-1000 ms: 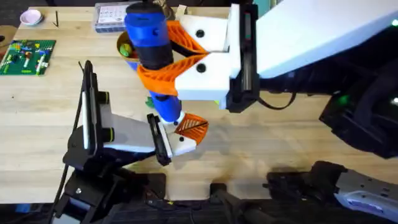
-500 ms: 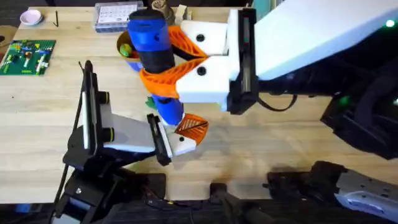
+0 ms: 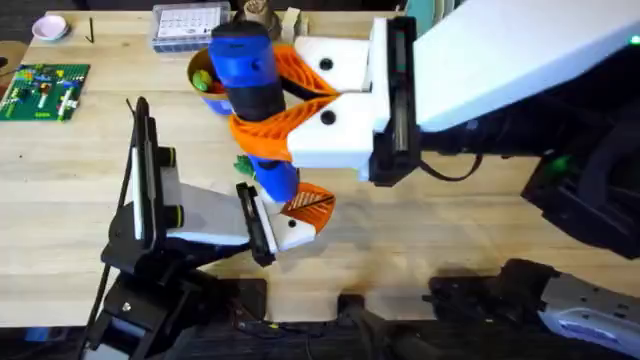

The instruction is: Pick up the gripper from the table and insert it into the empty holder that is missing its gripper. Then pick up a screw, insert it into the mounting hole, and use the screwdriver to tighten it. Finally, clean up the table by picking up the vegetable and placing it into the bucket.

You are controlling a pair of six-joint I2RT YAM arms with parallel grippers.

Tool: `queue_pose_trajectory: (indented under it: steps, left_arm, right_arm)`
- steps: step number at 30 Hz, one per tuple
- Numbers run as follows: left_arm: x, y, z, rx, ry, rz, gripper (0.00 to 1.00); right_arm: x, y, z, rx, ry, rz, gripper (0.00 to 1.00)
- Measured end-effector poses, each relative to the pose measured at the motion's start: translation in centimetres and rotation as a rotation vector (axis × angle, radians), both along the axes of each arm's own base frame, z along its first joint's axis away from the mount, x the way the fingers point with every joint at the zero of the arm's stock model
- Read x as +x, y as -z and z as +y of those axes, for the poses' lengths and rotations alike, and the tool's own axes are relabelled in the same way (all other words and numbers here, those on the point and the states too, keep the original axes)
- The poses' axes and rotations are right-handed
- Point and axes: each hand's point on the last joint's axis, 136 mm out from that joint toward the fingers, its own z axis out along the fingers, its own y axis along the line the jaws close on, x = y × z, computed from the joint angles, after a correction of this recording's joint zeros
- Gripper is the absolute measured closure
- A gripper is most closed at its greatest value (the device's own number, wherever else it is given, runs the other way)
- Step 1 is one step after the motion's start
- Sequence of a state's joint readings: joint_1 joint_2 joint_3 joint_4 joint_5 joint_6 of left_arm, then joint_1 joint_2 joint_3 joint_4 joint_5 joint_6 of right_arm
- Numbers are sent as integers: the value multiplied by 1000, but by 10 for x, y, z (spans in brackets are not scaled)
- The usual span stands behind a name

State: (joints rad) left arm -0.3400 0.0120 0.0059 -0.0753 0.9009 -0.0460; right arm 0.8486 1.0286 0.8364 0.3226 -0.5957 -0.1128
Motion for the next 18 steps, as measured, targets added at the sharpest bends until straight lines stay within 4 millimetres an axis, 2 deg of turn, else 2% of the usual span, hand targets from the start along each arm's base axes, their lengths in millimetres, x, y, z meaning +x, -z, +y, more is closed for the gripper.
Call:
queue_pose_trajectory:
  steps: [5,18]
  left_arm:
    - [0,0,0,0,0,0,997]
    - [0,0,0,-1,-1,2,997]
  right_arm:
    - [0,-9,-1,32,0,-32,980]
    - [0,1,0,-6,0,-3,980]
